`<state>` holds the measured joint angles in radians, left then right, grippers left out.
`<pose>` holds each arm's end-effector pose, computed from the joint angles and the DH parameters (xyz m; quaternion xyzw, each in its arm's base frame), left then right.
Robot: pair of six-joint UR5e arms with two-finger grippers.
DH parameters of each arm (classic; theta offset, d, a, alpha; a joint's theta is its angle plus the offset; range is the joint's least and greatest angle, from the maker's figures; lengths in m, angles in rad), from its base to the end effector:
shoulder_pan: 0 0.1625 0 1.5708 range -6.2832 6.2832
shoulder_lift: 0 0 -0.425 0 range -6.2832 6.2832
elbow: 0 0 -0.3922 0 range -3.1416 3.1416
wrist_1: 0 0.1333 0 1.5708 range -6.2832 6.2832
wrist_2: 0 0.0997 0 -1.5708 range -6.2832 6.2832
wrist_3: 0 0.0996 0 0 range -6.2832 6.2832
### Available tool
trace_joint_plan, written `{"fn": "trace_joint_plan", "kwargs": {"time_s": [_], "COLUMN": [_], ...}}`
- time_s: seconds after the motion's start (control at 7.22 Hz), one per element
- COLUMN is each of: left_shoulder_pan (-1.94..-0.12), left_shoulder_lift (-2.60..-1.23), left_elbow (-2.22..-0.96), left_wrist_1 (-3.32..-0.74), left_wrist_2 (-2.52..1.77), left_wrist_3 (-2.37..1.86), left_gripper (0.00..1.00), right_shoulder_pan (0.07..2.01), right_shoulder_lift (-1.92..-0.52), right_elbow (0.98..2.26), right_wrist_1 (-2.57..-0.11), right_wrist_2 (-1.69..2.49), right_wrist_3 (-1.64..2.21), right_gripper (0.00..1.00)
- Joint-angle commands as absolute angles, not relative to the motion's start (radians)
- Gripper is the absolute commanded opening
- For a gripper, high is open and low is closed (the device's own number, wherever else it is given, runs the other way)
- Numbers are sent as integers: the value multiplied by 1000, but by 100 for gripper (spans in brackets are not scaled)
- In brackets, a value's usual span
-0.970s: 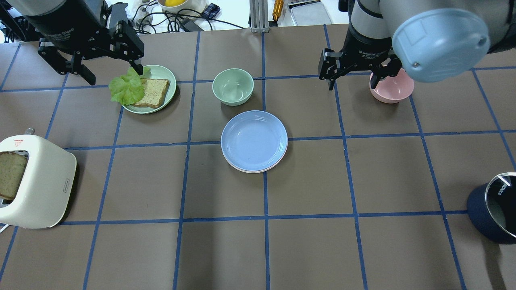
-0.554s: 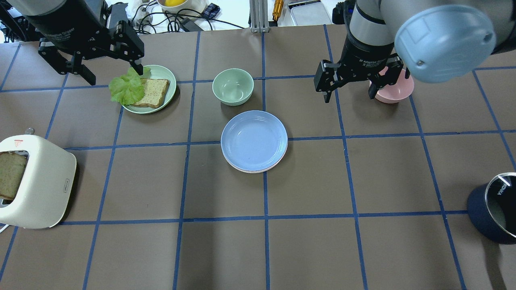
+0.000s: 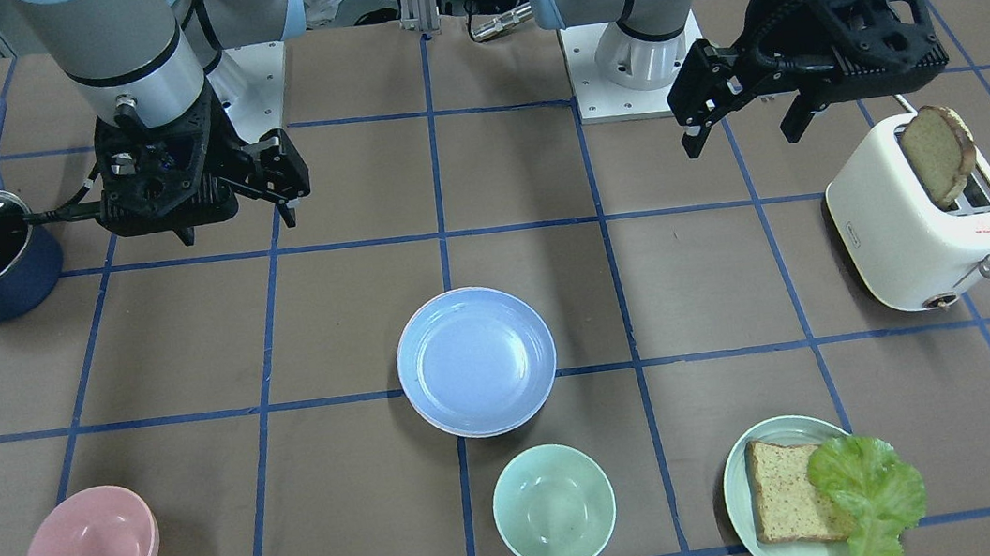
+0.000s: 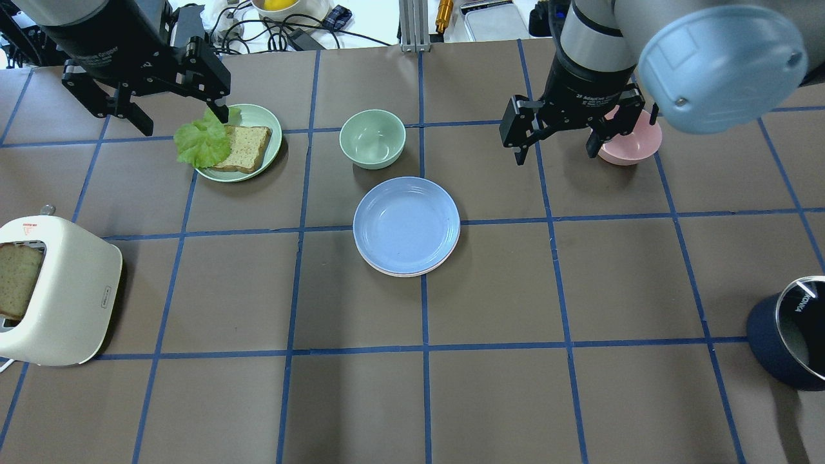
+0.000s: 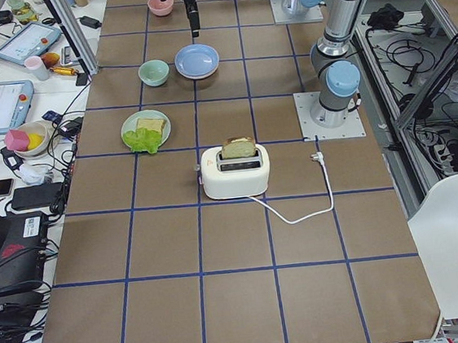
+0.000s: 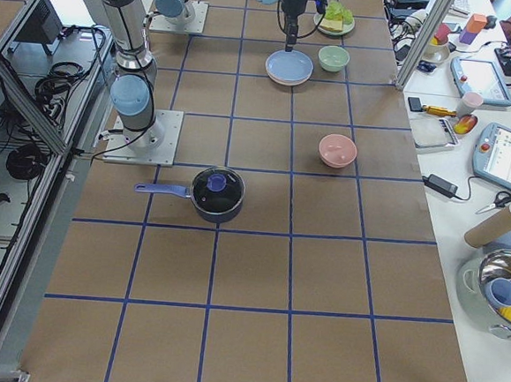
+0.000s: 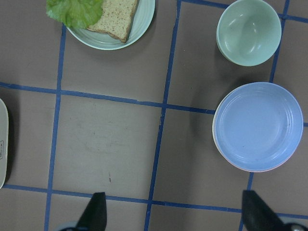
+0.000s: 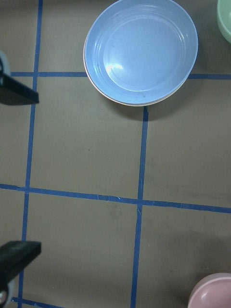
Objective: Stack three plates with pink and blue
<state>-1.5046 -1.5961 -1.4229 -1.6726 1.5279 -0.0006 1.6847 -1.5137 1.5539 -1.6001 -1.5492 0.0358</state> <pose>-0.1041 -0.5098 0.5379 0.0332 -0.9992 0.0111 0.0211 0.1931 -0.4960 0.4704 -0.0390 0.9992 0.0062 0.0104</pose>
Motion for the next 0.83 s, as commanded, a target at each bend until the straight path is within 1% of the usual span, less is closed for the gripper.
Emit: {"fn": "trace_joint_plan", "kwargs": {"time_s": [0.0,0.69], "left_shoulder_pan": [-1503,-1503], "left_shoulder_lift": [-1598,-1591], "left_elbow": [-1424,-1424], "left_wrist_1": [-1677,-1672], "left_wrist_2": [1532,1529], "left_wrist_3": [75,60], "left_gripper": [100,100], "right_shoulder_pan": [1684,1686], "right_shoulder_lift": [-1517,-1516], "right_elbow": [1555,1552], "right_wrist_1": [-1600,-1605], "right_wrist_2": [-1549,-1558], "right_wrist_3": [35,35], "right_gripper": [100,100]}}
